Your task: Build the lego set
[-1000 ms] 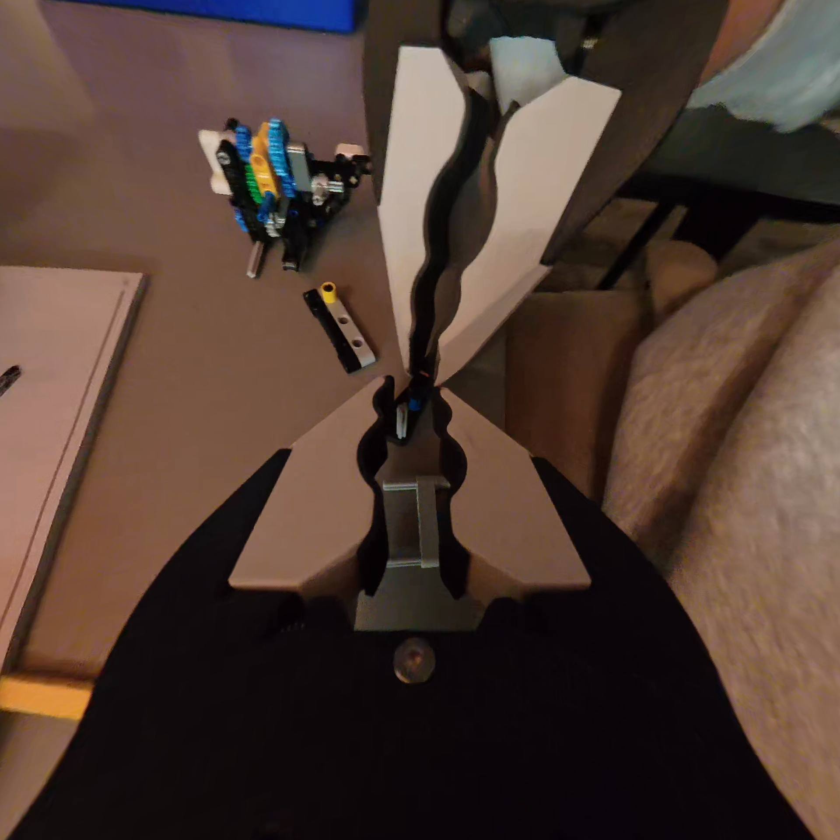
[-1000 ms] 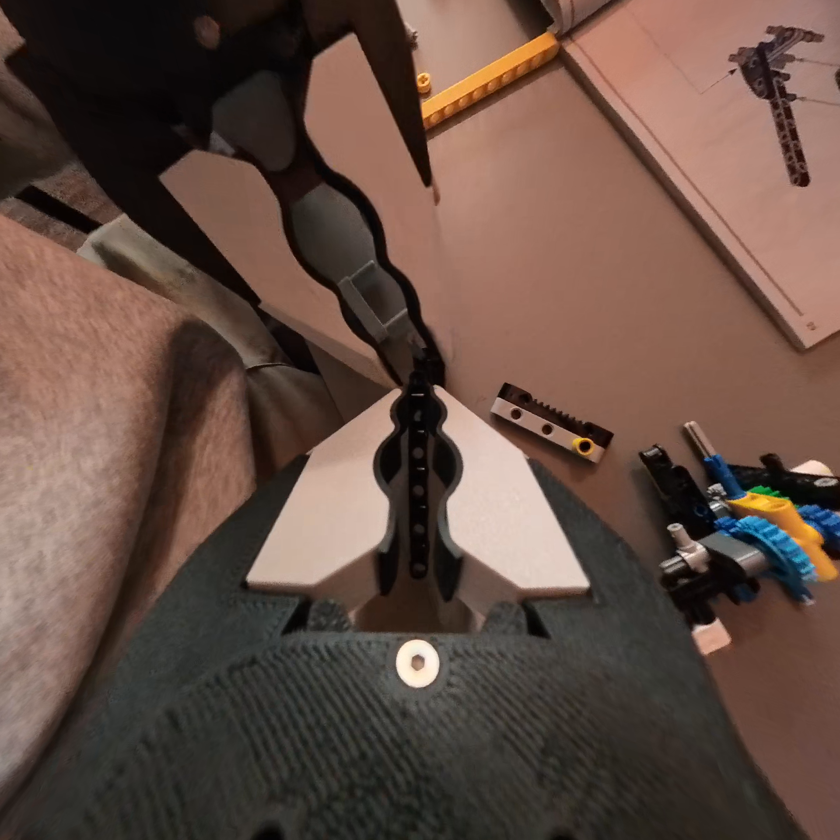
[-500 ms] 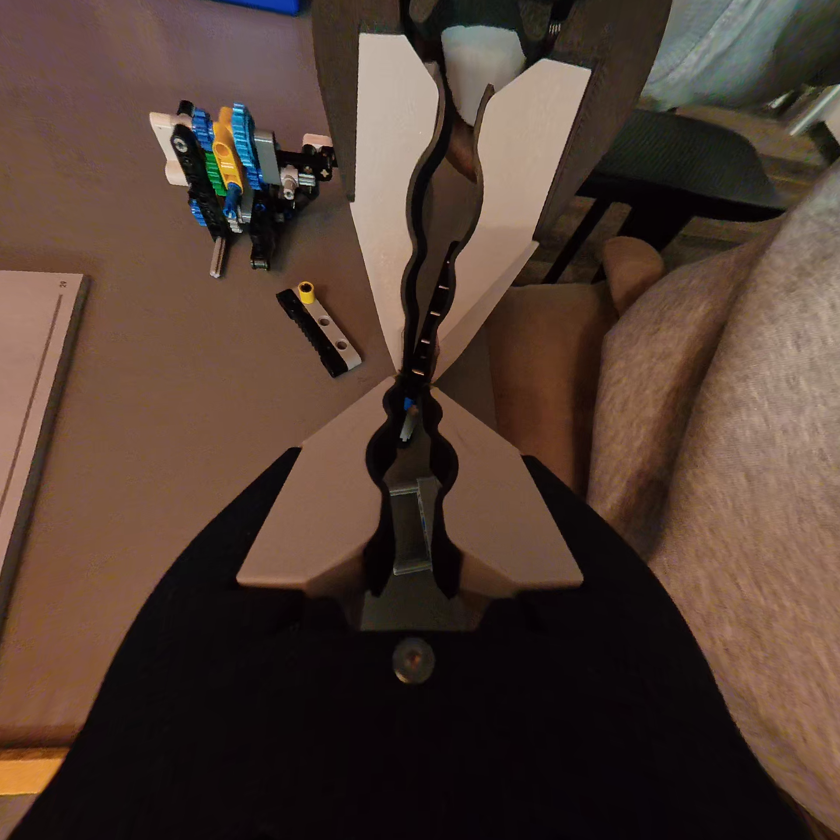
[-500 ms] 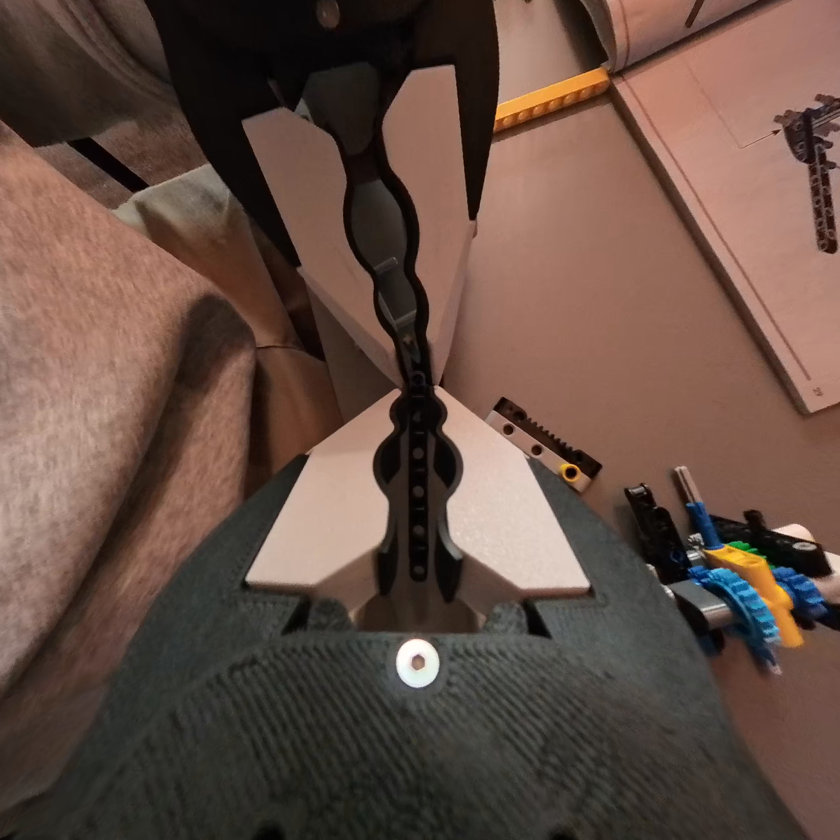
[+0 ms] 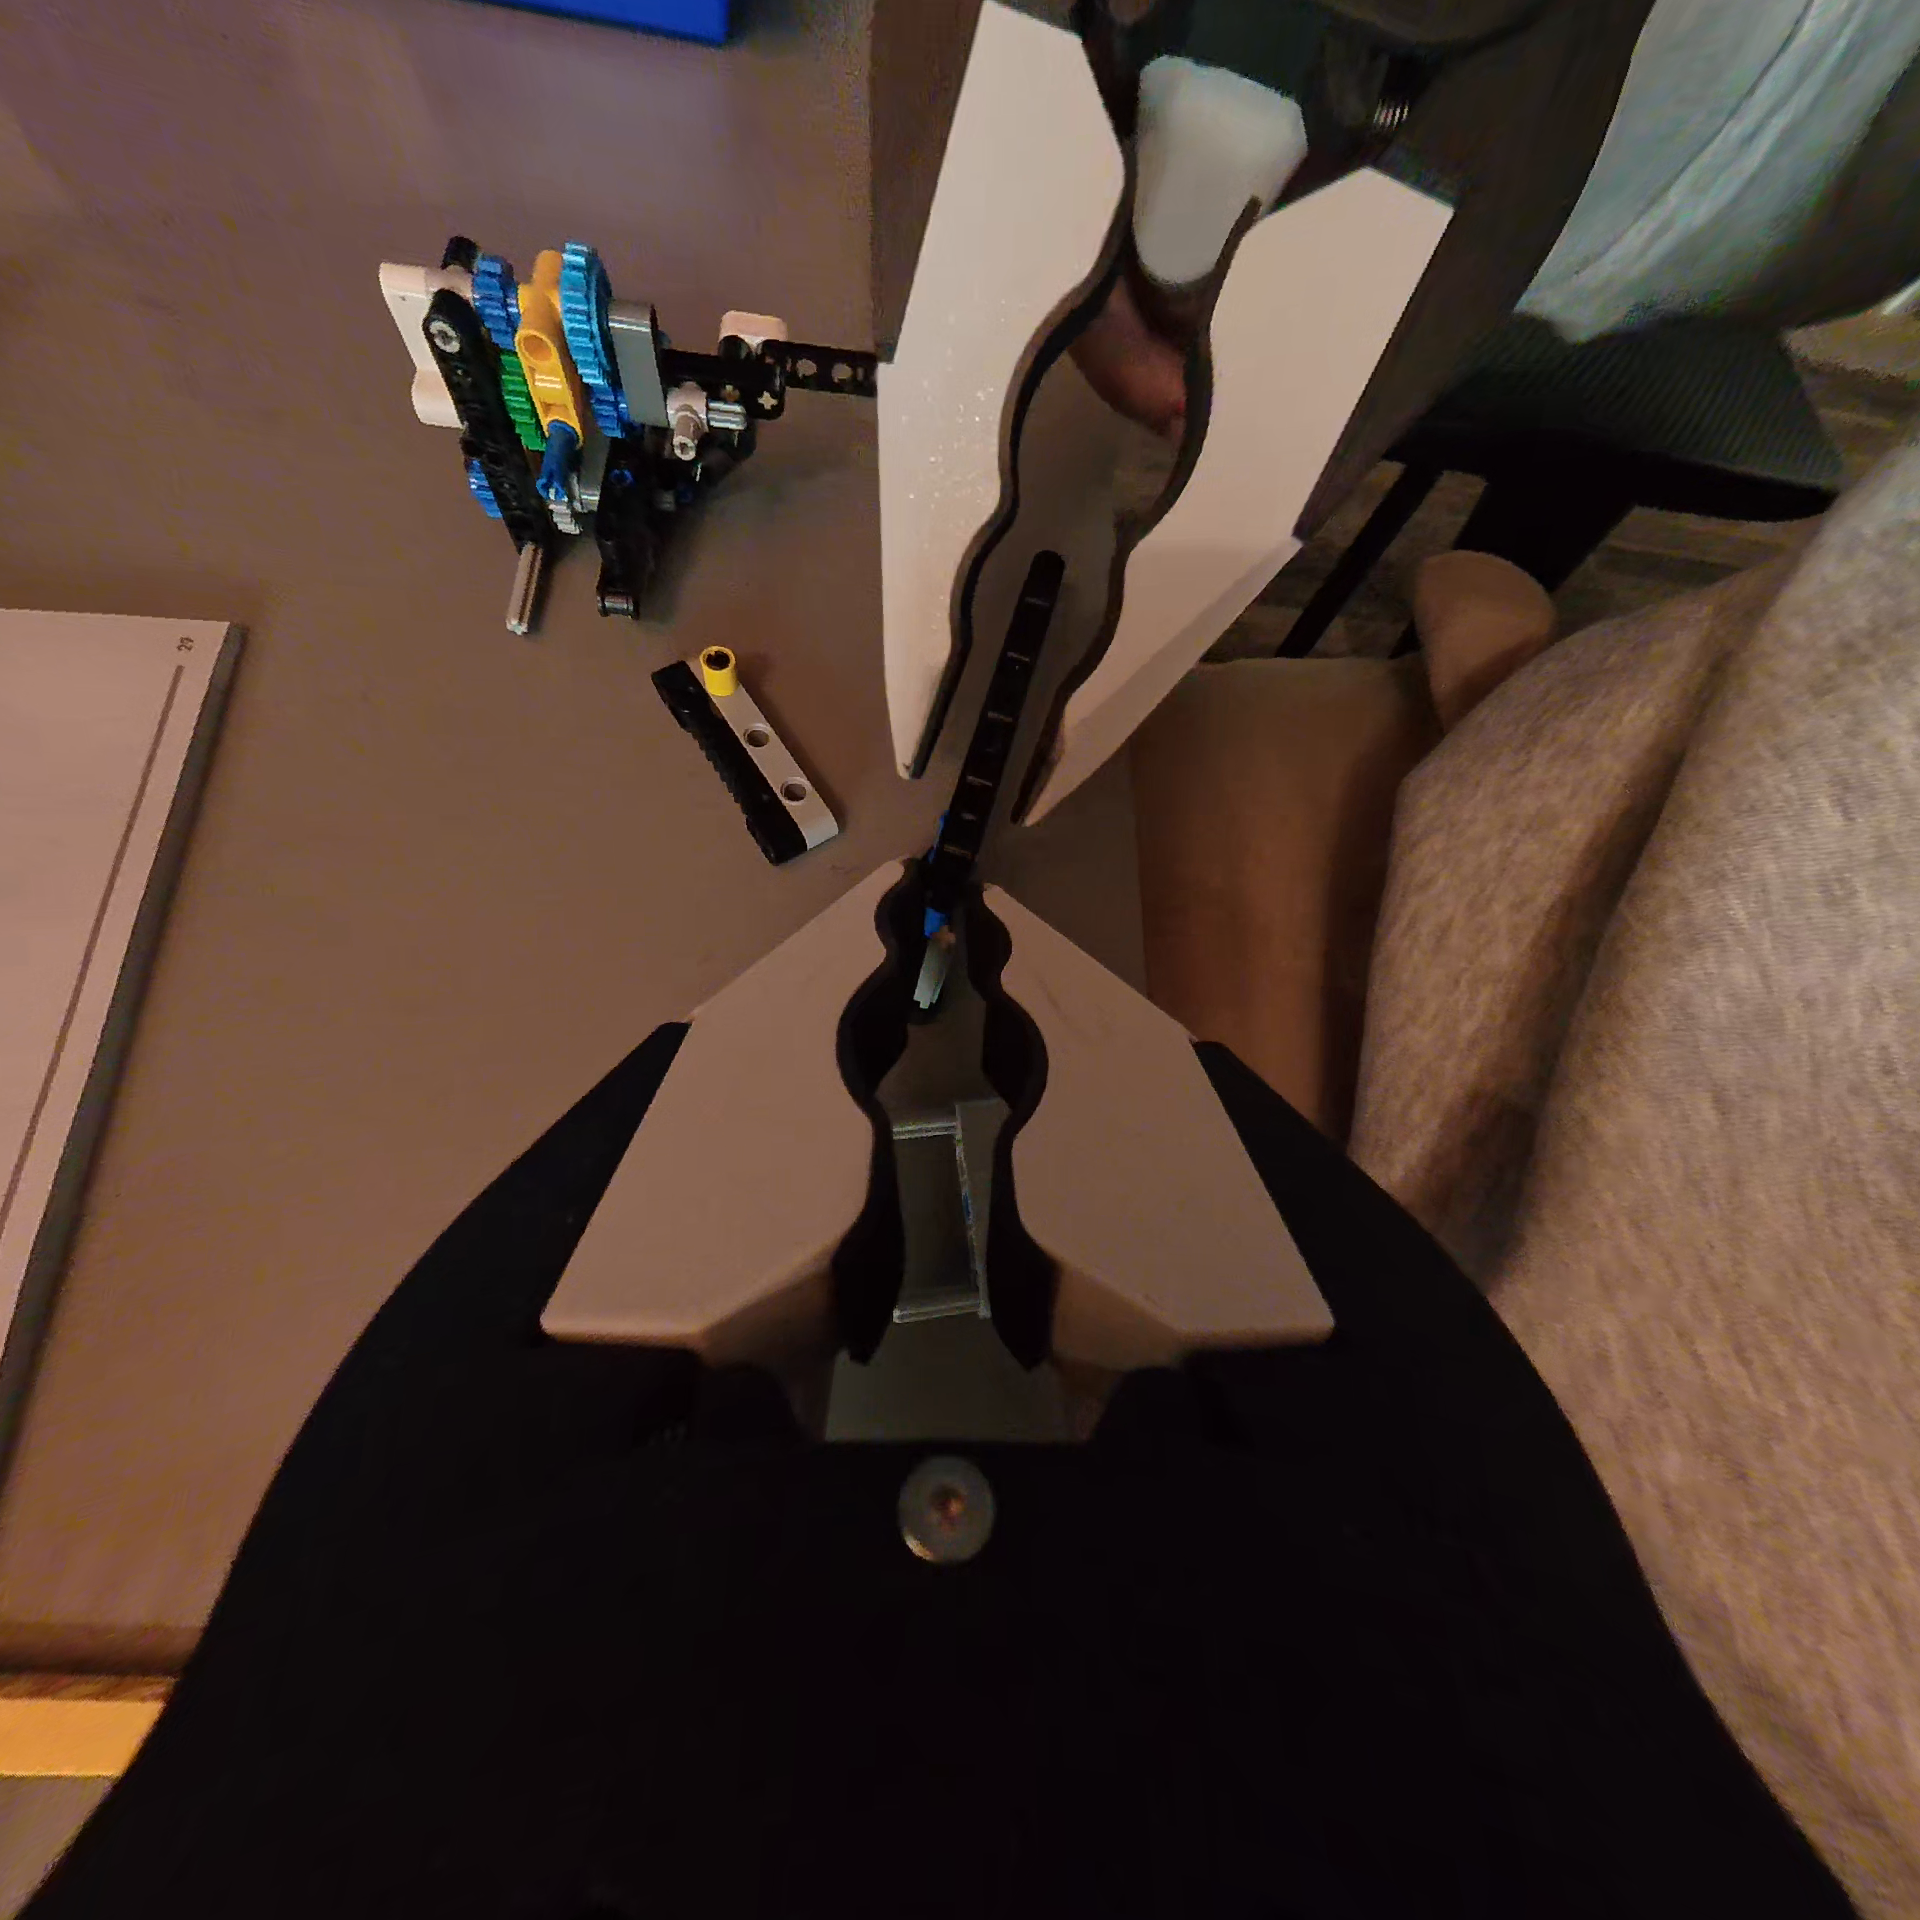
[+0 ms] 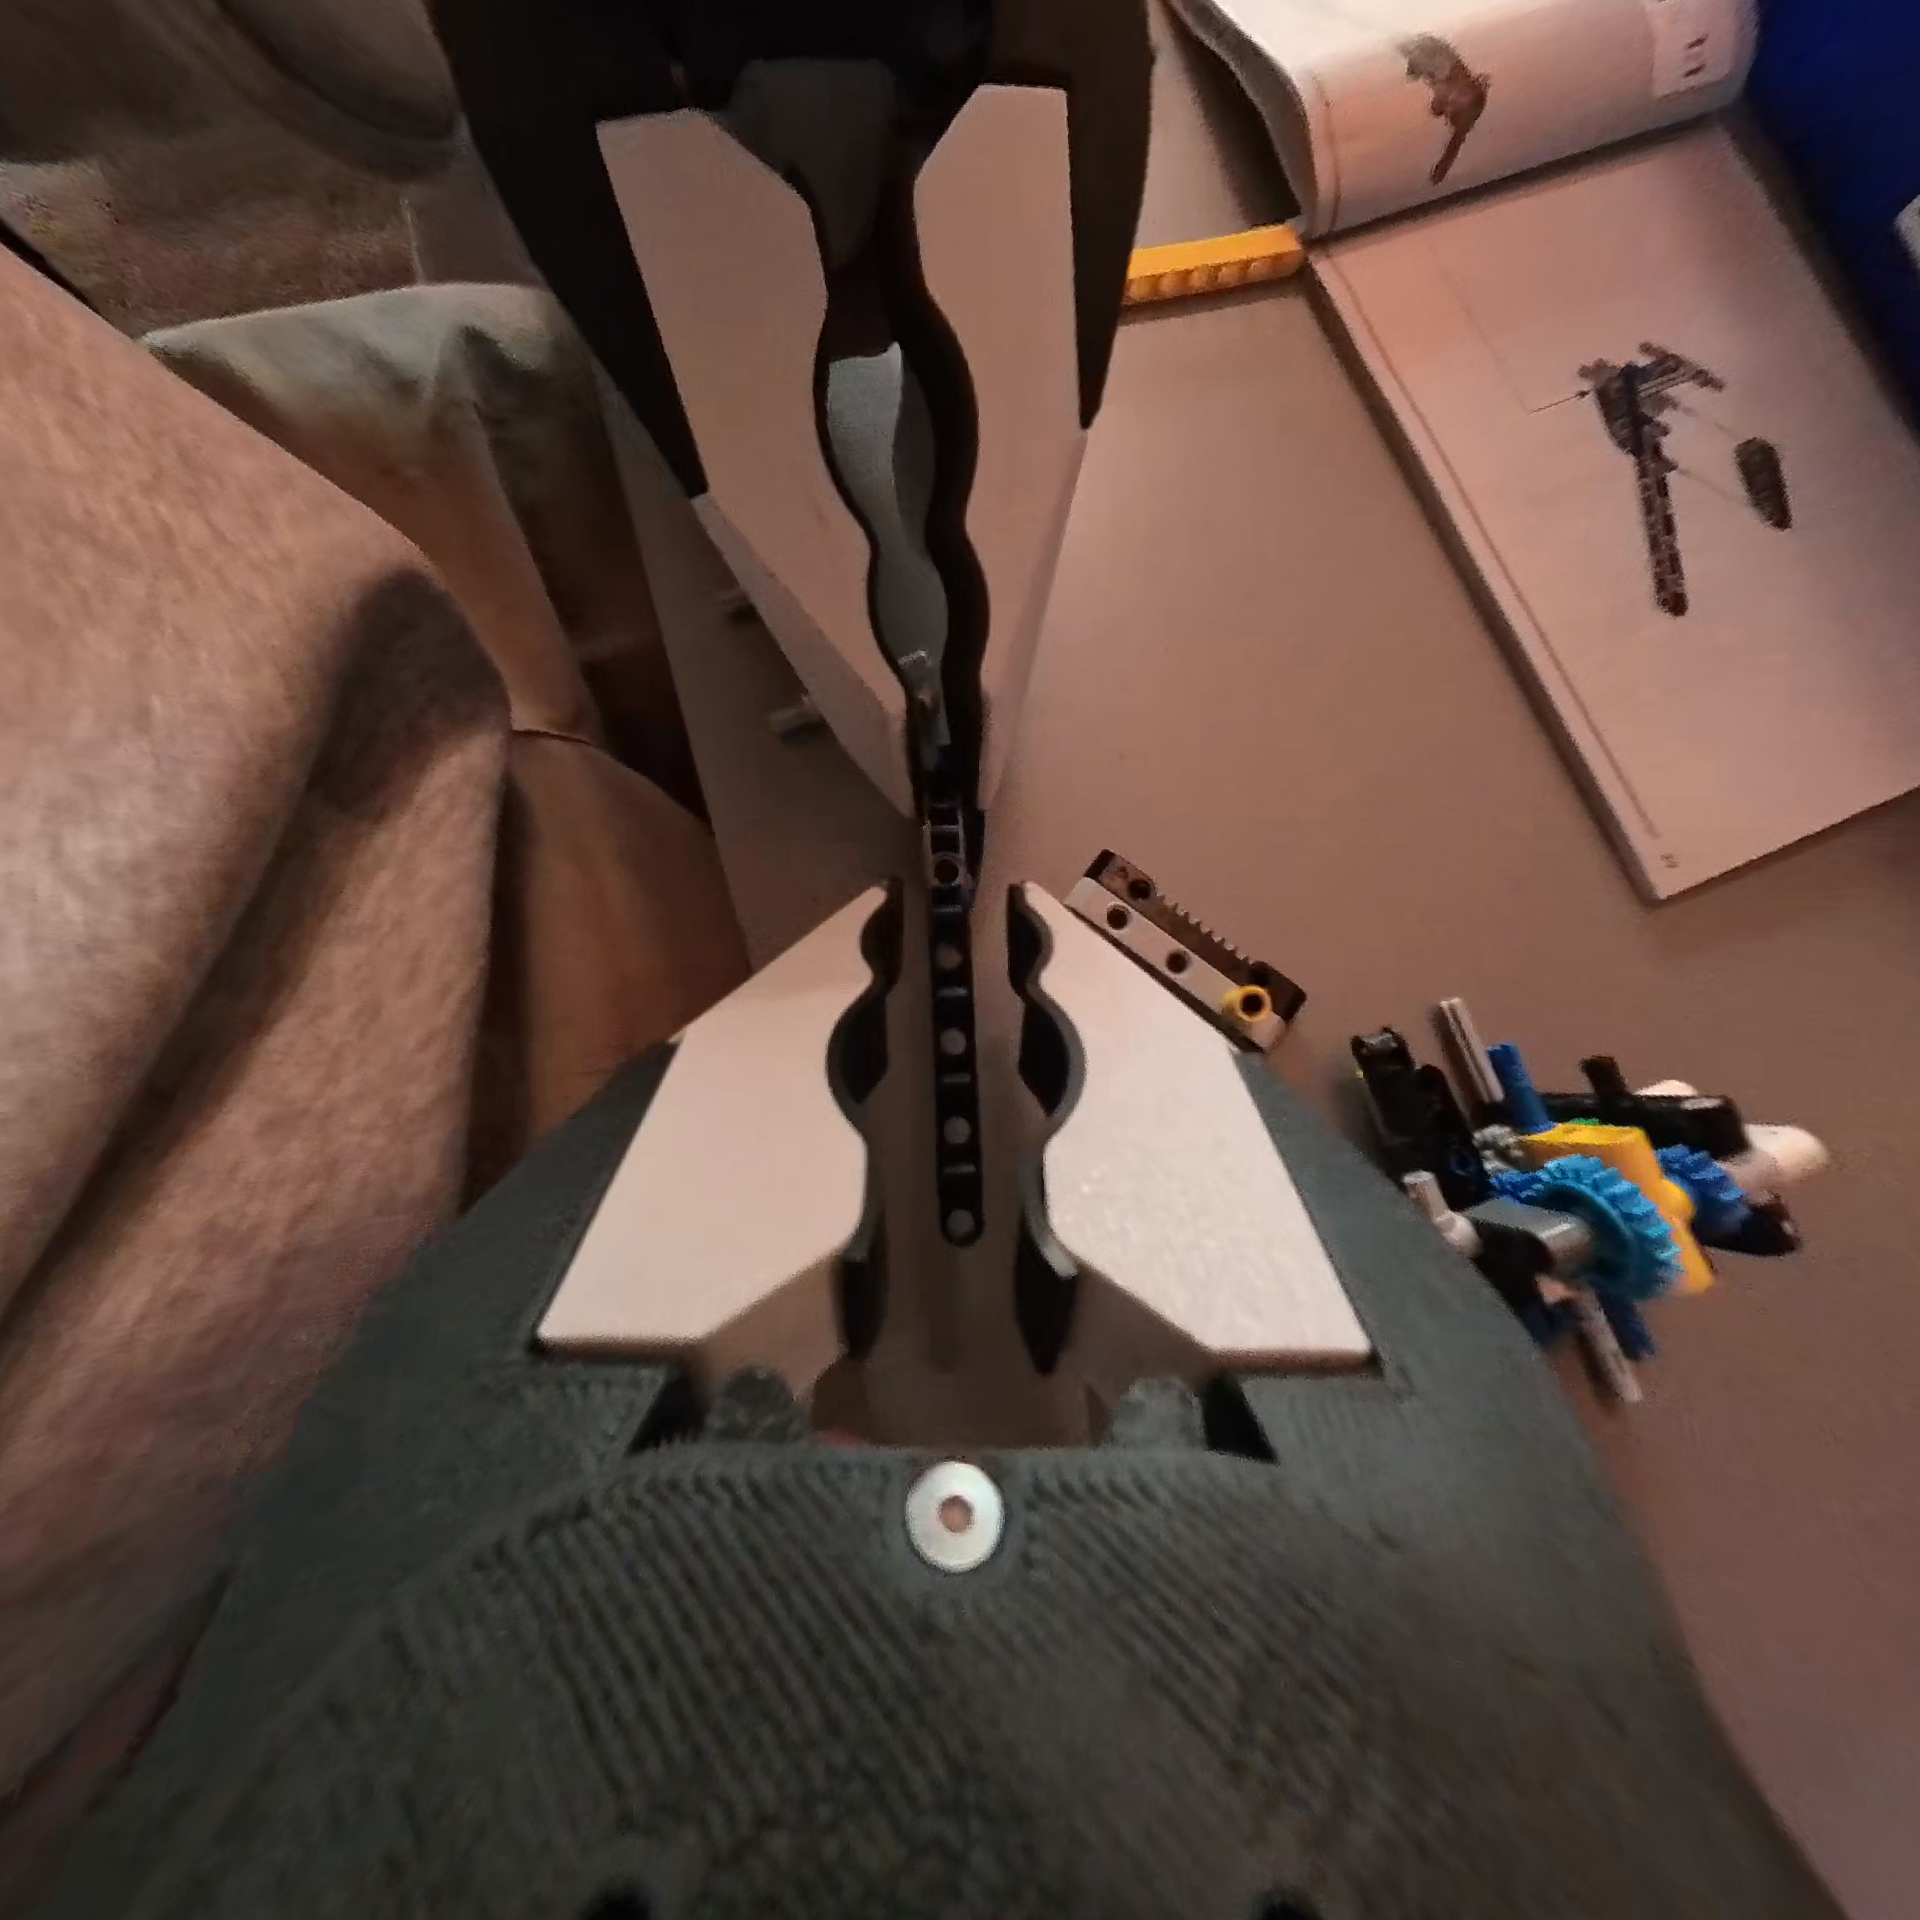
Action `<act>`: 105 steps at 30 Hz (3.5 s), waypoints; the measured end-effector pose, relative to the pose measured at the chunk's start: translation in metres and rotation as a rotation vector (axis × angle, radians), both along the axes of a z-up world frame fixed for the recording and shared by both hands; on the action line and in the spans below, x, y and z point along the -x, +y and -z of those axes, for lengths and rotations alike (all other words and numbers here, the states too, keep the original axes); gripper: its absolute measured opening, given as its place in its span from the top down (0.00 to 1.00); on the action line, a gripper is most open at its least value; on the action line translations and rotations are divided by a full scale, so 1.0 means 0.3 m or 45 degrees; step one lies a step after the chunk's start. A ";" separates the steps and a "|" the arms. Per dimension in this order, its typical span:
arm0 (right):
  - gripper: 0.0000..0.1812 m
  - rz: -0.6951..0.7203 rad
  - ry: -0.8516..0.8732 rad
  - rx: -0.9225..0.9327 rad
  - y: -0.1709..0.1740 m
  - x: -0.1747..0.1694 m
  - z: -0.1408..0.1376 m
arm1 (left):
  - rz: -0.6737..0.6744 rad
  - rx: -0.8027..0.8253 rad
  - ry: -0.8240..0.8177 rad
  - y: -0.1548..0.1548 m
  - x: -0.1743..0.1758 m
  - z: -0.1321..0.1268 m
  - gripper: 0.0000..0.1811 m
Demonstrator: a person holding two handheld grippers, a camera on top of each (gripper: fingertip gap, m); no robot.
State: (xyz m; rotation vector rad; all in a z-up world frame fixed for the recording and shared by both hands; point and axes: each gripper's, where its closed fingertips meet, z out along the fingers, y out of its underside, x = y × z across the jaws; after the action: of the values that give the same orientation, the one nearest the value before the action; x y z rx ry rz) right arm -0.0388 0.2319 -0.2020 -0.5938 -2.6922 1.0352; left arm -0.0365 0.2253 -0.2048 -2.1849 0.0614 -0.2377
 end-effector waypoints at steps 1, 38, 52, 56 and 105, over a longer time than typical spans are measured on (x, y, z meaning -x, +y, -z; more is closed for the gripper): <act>0.91 -0.002 0.012 0.018 -0.004 0.000 -0.001 | 0.000 0.000 -0.001 0.000 0.000 0.000 0.98; 0.96 -0.207 -0.094 0.101 -0.002 0.003 0.003 | -0.007 0.015 -0.029 0.004 0.003 0.003 0.98; 0.96 -0.243 -0.144 0.074 -0.001 0.003 0.007 | -0.014 0.047 -0.057 0.002 0.003 0.008 0.97; 0.96 -0.240 -0.147 0.033 0.000 0.003 0.008 | -0.017 0.057 -0.055 0.002 0.004 0.009 0.97; 0.96 -0.197 -0.230 -0.246 0.000 -0.001 0.021 | -0.033 0.102 -0.097 -0.003 0.006 0.014 0.97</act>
State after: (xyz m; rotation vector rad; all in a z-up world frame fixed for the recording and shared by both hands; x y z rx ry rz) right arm -0.0385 0.2319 -0.2084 -0.4692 -2.9922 0.7750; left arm -0.0382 0.2243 -0.2090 -2.2523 -0.0197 -0.3135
